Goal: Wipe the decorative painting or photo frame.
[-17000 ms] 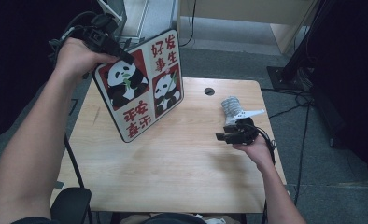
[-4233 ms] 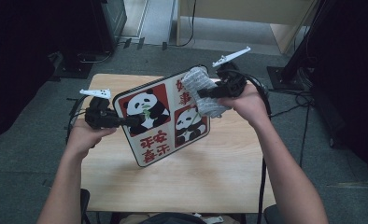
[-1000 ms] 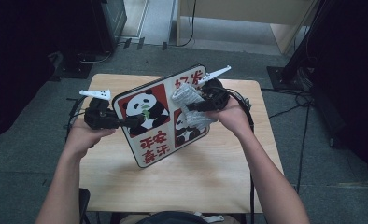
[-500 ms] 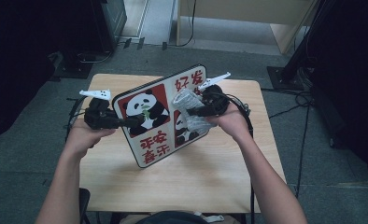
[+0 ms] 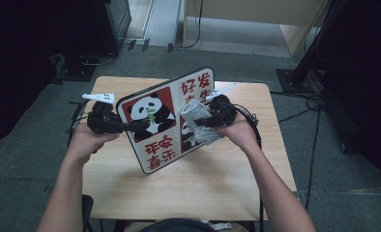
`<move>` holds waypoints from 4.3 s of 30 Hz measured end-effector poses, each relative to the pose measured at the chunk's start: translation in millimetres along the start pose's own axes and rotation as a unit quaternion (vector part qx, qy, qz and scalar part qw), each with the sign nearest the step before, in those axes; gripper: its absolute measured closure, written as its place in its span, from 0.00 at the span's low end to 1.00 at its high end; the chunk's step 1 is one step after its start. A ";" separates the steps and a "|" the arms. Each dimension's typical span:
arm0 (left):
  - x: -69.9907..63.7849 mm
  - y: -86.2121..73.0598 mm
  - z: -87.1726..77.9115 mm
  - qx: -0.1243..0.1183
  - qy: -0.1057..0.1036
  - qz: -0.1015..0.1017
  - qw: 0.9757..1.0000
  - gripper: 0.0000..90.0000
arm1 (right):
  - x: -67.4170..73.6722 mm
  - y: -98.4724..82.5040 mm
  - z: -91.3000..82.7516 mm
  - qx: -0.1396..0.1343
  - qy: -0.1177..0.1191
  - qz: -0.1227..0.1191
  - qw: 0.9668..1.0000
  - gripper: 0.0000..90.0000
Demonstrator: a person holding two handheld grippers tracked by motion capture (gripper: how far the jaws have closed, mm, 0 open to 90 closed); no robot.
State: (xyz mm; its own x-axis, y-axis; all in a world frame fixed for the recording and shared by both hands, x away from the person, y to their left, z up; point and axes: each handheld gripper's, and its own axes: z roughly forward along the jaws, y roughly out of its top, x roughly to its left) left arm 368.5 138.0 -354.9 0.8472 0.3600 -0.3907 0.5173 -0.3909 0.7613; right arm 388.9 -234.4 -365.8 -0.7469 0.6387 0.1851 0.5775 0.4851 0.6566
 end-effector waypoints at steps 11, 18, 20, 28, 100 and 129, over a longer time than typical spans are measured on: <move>0.1 0.0 0.1 0.000 -0.001 0.001 1.000 0.86 | -2.4 -13.9 9.9 0.014 -0.004 0.006 1.000 0.67; 0.1 0.0 0.1 0.000 -0.001 0.001 1.000 0.86 | -1.3 -18.4 13.1 0.016 -0.013 0.003 1.000 0.71; 0.1 0.0 0.1 -0.001 -0.001 0.002 1.000 0.86 | -1.3 -19.3 13.6 0.016 -0.012 0.005 1.000 0.71; 0.2 -0.1 0.1 -0.001 -0.001 0.002 1.000 0.86 | -2.8 -29.6 22.0 0.026 -0.004 0.017 1.000 0.72; -0.3 -0.5 -0.4 0.001 -0.001 -0.005 1.000 0.85 | 27.6 9.0 -9.8 0.005 0.017 -0.023 1.000 0.73; 2.2 0.9 -0.1 0.004 -0.004 -0.002 1.000 0.86 | 48.4 115.6 -64.2 -0.008 0.000 -0.071 0.997 0.73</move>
State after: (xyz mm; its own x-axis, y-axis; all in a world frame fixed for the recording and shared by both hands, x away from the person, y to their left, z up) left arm 370.8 138.5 -355.0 0.8456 0.3553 -0.3984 0.5223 -0.3963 0.7551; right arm 398.4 -185.8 -234.1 -0.8205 0.5647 0.0893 0.4606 0.5603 0.6884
